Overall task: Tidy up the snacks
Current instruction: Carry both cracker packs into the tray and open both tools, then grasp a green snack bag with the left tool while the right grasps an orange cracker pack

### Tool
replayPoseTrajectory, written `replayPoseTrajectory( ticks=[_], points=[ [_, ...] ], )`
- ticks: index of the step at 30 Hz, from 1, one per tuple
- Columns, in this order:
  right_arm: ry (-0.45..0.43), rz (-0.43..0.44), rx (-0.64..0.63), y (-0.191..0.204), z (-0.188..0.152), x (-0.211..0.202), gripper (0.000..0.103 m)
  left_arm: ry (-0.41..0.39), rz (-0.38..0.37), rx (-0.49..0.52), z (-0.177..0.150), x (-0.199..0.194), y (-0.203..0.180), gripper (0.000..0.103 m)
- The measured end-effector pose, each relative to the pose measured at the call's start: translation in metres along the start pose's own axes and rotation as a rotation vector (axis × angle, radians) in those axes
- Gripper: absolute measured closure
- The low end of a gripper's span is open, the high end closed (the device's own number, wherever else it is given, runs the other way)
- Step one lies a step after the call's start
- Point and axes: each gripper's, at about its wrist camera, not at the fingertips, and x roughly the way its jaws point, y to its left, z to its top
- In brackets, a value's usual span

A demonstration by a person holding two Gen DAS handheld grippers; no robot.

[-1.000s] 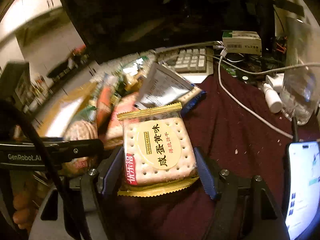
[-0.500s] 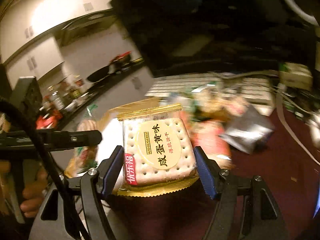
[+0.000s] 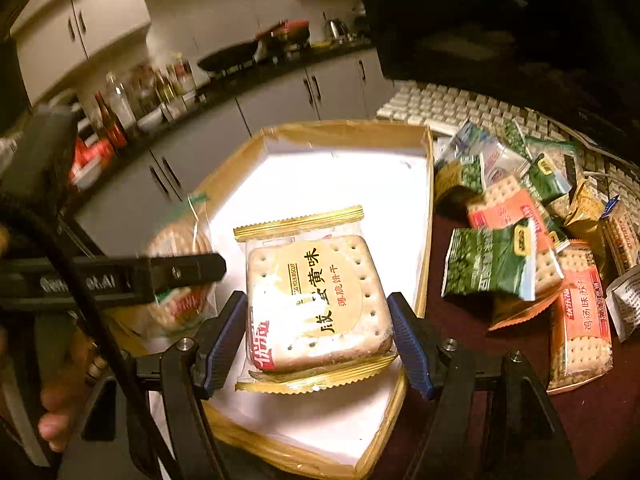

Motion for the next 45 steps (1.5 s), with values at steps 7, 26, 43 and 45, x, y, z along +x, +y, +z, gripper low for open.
replayPoseTrajectory(
  ticks=[7, 26, 43, 45],
  points=[
    [-0.01, 0.01, 0.007, 0.001, -0.002, -0.004, 0.032, 0.016, 0.025, 0.003, 0.002, 0.015, 0.001, 0.026],
    [-0.196, 0.171, 0.31, -0.117, -0.046, -0.092, 0.02, -0.303, -0.086, 0.227, -0.02, -0.053, -0.093, 0.011],
    [0.009, -0.158, 0.349, -0.168, -0.04, -0.05, 0.046, -0.1, -0.038, 0.654, -0.008, 0.031, -0.2, 0.011],
    [0.018, -0.179, 0.309, -0.161, -0.04, -0.05, 0.049, -0.084, -0.031, 0.705, -0.005, 0.041, -0.205, 0.011]
  ],
)
